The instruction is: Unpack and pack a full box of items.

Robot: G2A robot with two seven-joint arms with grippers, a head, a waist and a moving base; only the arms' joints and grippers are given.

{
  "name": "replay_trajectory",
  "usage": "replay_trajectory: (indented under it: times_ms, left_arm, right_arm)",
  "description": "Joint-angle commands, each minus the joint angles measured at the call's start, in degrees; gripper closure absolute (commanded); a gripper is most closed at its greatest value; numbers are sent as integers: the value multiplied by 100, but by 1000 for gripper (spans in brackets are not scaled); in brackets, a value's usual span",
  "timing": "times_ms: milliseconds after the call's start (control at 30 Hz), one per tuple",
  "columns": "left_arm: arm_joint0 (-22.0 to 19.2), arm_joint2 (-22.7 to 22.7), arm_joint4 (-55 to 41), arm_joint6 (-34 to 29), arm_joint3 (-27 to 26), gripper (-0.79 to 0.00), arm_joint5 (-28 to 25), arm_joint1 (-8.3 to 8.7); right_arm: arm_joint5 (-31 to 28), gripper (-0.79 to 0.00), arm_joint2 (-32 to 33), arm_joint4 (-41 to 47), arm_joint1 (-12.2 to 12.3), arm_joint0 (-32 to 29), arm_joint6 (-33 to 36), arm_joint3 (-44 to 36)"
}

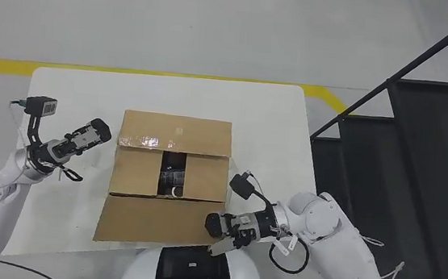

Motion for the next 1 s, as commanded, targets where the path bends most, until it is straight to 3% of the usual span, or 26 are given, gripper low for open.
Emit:
replay_trajectory:
  times_ms: [0,167,467,567,700,967]
  left_arm:
    - [4,26,-80,-96,-37,-785,23,-4]
    - [-23,111,-390,-633,-231,-785,106,1]
    - [-1,214,-1163,-1362,-593,-785,834,63]
    - [-39,301,-1031,-1622,-567,-785,1094,84]
    - [-69,448,-859,-1922,-519,-785,1394,109]
    - [-103,560,-842,-1767,129,-785,1239,103]
  right_arm:
    - [-39,-785,-161,-256,6,-47,-58,51]
    - [3,-785,-398,-1152,4,-30,-478,174]
    - [34,-785,-637,-2278,7,-72,-1404,399]
    - [56,-785,-739,-2632,-4,-50,-1746,513]
    - [56,-785,-855,-2515,-23,6,-2021,784]
    - [-165,-785,-563,-1634,64,97,-1862,1111]
